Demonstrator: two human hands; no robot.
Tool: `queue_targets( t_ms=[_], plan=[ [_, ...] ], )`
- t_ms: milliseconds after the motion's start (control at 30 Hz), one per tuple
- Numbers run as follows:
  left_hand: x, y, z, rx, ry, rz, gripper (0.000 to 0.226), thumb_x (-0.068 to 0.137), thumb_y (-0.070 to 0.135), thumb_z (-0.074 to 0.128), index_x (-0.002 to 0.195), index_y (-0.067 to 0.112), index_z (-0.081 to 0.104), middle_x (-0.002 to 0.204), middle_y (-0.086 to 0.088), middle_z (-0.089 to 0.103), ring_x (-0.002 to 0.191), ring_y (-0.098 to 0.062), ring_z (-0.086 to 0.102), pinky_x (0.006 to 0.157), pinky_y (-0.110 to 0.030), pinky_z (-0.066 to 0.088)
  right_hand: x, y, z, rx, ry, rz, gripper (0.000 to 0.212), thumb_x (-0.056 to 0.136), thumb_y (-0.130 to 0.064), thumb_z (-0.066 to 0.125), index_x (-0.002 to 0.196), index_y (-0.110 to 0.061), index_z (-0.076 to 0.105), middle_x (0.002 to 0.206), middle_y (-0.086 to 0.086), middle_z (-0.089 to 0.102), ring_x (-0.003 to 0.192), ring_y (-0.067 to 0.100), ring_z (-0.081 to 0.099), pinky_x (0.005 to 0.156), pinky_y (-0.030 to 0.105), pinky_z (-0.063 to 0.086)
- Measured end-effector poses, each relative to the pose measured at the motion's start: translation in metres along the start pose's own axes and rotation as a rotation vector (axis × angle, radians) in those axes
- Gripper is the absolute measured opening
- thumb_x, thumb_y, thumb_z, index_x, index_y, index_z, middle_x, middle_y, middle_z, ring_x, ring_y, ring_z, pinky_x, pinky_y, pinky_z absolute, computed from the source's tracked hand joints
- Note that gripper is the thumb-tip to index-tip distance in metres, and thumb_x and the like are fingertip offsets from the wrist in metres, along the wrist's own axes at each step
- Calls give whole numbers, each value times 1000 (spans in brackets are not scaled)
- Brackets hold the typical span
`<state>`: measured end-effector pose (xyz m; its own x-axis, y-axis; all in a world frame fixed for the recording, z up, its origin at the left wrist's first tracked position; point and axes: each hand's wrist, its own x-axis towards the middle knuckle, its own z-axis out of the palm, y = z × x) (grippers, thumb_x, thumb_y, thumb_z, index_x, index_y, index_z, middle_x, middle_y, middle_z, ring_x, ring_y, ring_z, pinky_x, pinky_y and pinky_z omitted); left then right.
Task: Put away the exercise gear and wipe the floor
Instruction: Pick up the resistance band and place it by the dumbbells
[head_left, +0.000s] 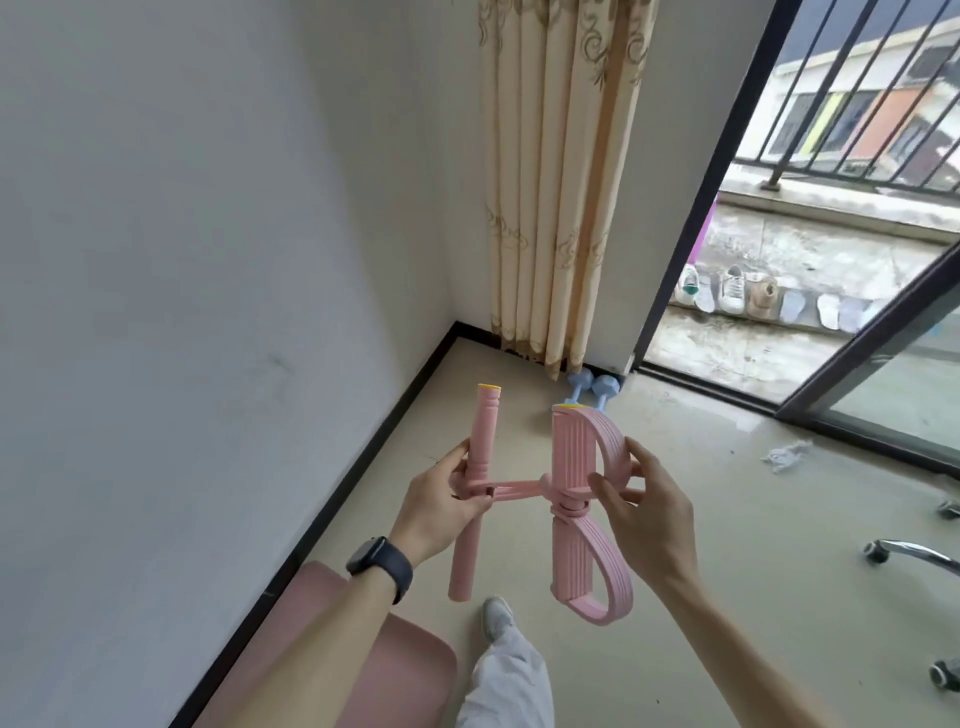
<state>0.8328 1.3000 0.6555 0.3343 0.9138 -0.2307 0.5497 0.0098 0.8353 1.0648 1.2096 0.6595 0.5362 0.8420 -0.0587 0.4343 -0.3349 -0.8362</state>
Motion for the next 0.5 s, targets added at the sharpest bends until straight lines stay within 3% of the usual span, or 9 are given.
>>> queue_targets(
  t_ms=[267, 500],
  plan=[
    [158, 1, -18, 55, -106, -64, 61, 80, 20, 75, 135, 34, 52, 108, 21, 67, 101, -3, 63, 92, -28, 54, 137, -18, 52, -9, -22, 142, 57, 88, -28, 74, 138, -20, 48, 100, -5, 65, 76, 11, 67, 67, 33, 48],
    [279, -8, -14, 154, -216, -123, 68, 78, 25, 75, 139, 38, 48, 112, 16, 68, 101, -11, 64, 93, -34, 54, 236, -12, 105, 13, -45, 285, 52, 87, -29, 74, 131, -21, 48, 95, -6, 63, 76, 9, 65, 65, 32, 46]
  ],
)
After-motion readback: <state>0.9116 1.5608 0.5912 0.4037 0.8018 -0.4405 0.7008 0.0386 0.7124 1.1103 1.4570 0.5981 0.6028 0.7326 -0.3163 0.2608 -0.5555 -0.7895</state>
